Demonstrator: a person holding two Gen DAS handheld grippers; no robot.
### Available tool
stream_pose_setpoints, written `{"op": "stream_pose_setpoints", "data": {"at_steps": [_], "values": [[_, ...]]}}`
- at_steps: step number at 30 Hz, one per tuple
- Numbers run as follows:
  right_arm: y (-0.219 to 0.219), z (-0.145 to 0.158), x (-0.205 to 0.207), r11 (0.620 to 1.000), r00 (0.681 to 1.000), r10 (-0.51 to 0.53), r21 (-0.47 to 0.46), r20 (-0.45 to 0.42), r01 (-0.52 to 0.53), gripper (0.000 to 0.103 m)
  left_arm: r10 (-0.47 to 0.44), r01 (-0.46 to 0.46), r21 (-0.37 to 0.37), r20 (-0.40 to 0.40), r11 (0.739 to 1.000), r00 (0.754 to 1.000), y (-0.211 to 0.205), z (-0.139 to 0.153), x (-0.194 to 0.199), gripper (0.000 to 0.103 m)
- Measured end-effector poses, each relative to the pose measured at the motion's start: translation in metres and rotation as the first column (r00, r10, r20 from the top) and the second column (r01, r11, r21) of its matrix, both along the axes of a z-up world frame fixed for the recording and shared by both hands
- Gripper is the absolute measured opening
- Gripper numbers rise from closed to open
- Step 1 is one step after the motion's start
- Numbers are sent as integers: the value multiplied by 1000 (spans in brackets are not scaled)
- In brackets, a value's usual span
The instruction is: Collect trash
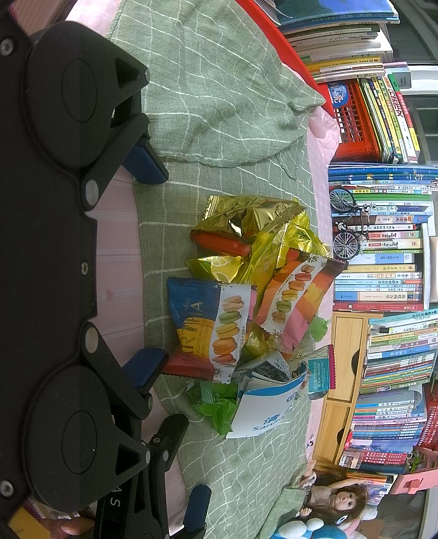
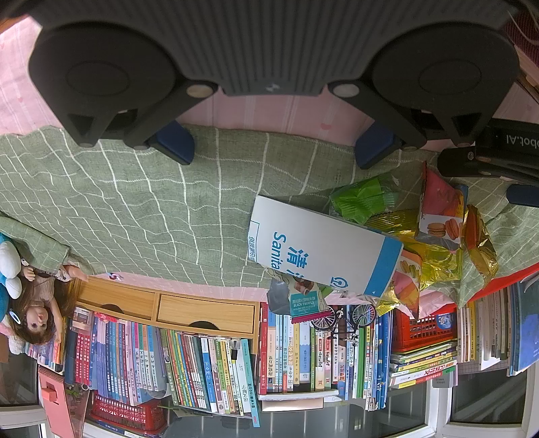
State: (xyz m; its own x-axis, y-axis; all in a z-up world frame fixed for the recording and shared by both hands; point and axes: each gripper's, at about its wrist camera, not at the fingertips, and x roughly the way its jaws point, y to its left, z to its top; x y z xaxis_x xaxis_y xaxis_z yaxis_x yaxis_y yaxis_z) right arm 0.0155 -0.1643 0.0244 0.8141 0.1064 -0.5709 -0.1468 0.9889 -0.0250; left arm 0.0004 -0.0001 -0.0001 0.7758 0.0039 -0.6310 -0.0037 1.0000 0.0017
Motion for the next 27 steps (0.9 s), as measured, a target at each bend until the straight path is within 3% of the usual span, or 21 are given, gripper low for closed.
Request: {"op": "stream_pose_setpoints", "data": {"at_steps": [27], "values": [[0,1,-2,1000,1000,-4,0,-4,4,103,3,-3,0,9,1000,1000,1,-1,-1,103]]}}
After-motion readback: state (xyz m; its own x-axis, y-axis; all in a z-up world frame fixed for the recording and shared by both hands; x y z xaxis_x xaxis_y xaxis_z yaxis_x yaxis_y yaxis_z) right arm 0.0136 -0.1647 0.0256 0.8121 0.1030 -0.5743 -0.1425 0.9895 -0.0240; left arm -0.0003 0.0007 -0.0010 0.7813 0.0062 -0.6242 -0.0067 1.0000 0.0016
